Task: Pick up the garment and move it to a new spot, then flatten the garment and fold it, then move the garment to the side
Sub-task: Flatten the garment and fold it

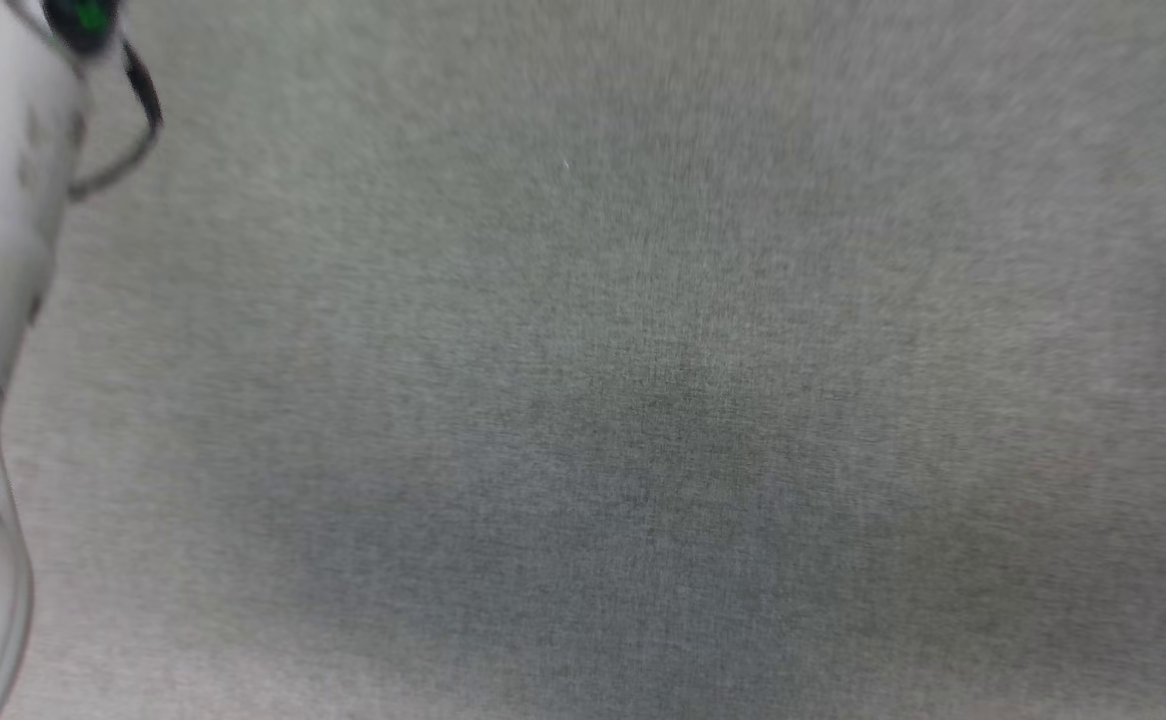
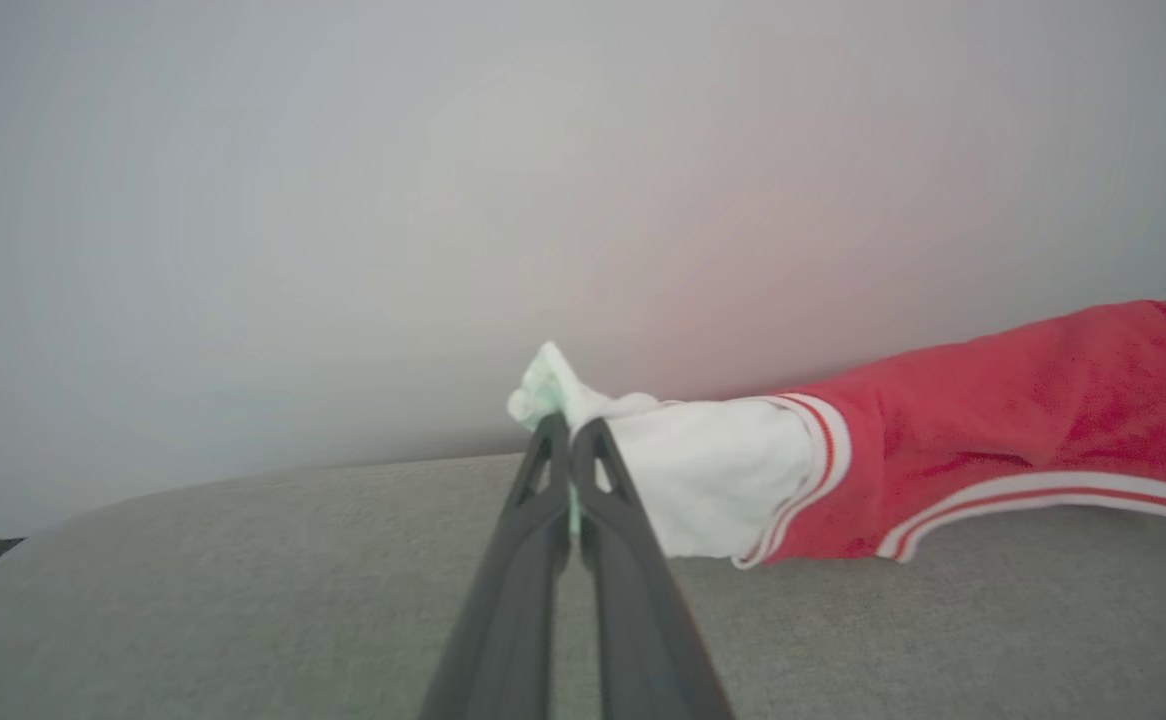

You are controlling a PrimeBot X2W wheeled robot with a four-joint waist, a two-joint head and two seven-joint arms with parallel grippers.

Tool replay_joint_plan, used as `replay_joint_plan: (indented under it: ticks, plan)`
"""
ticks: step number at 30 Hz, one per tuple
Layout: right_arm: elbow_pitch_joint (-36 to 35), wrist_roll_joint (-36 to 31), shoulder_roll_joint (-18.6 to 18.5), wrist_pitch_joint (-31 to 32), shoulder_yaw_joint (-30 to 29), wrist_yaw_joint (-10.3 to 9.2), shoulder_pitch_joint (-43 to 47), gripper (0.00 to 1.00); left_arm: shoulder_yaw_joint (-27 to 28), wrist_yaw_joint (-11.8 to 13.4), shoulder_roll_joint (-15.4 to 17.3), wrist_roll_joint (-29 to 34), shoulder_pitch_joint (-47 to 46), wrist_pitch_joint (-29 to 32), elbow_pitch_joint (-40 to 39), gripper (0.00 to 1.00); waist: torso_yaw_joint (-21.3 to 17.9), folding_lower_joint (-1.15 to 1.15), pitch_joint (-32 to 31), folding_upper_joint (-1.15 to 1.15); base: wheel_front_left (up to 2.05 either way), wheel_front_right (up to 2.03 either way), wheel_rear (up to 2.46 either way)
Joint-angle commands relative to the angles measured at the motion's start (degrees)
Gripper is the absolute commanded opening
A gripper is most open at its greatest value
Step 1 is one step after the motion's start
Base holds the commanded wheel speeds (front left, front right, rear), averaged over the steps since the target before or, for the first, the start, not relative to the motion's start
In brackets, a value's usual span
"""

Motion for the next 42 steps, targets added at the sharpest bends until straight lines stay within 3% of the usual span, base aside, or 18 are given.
replay_joint_plan:
  ticks: [1, 14, 19, 24, 25, 34, 38, 42]
  plan:
    - [-0.98, 1.57, -0.99, 0.83, 1.02, -0.02, 2.34, 0.00, -0.43, -0.12, 1.17, -0.77, 2.30, 0.15, -0.51, 0.00, -0.44, 0.00, -9.31, 0.00, 0.00, 0.00, 0.00]
    - [-16.50, 17.51, -11.94, 10.03, 7.27, -0.03, 26.65, 0.00, -4.95, 0.02, 6.46, -4.72, 23.11, -0.02, -10.47, 0.00, 0.05, 0.00, -24.85, 0.00, 0.00, 0.00, 0.00]
    - [-22.05, 20.53, -14.68, 12.05, 6.66, -0.03, 37.80, 0.00, -5.74, 2.85, 8.98, -6.10, 32.64, 0.31, -17.19, 0.00, 0.13, 0.00, -29.64, 0.00, 0.00, 0.00, 0.00]
    - [-27.95, 21.85, -17.21, 14.24, 4.31, -0.03, 48.70, 0.00, -6.30, 8.65, 14.63, -7.49, 42.51, 1.25, -28.25, 0.00, 0.01, 0.00, -33.05, 0.00, 0.00, 0.00, 0.00]
    - [-27.95, 21.85, -17.21, 14.24, 4.31, -0.03, 48.70, 0.00, -6.30, 8.65, 14.63, -7.49, 42.51, 1.25, -28.25, 0.00, 0.01, 0.00, -33.05, 0.00, 0.00, 0.00, 0.00]
    - [-38.02, 22.10, -20.53, 19.45, -4.54, -0.04, 67.02, 0.00, -5.31, 23.98, 26.52, -12.25, 61.26, 0.40, -54.70, 0.00, 0.04, 0.00, -35.02, 0.00, 0.00, 0.00, 0.00]
    - [-43.76, 21.92, -20.42, 23.84, -8.39, -0.04, 75.31, 0.00, -4.83, 29.94, 30.30, -14.65, 68.49, -1.00, -63.84, 0.00, -0.07, 0.00, -35.05, 0.00, 0.00, 0.00, 0.00]
    - [-49.41, 21.46, -19.10, 28.71, -13.04, -0.03, 83.19, 0.00, -5.19, 34.08, 32.09, -16.39, 74.35, -2.48, -70.44, 0.00, -0.31, 0.00, -34.57, 0.00, 0.00, 0.00, 0.00]
